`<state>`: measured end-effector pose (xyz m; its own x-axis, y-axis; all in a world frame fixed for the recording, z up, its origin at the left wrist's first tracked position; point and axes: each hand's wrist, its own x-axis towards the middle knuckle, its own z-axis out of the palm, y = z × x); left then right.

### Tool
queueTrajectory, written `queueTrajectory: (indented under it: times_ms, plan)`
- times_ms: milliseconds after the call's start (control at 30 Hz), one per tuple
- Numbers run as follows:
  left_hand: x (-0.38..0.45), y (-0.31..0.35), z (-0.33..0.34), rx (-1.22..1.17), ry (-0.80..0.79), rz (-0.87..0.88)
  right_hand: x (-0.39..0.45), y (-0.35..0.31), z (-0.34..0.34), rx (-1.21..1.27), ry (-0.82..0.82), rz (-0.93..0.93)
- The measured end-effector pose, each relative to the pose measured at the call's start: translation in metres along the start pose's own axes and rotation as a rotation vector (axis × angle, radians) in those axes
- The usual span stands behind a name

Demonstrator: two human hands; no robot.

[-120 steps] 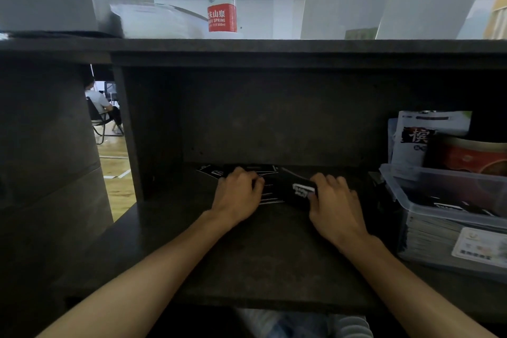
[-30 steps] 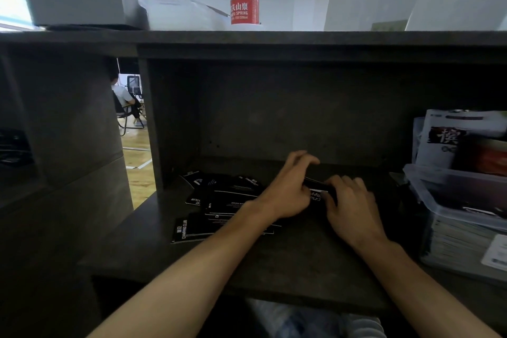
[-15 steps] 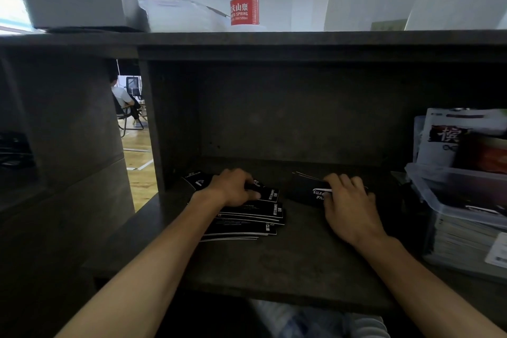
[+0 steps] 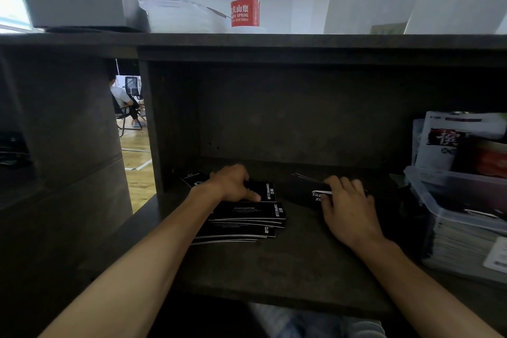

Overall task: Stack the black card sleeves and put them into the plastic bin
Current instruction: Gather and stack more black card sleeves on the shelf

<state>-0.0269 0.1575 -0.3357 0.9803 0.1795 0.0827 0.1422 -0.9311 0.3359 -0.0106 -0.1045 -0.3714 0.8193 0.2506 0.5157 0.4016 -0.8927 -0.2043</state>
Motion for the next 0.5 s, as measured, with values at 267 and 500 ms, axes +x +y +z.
queueTrajectory:
  times_ms: [267,500]
  plan:
    - [-0.005,-0.003,0.0,0.012,0.407,0.142,0.001,0.0,0.002,0.013,0.023,0.001]
    - [-0.009,-0.017,-0.004,-0.068,-0.043,0.04,0.0,0.001,0.001,0.022,0.015,0.006]
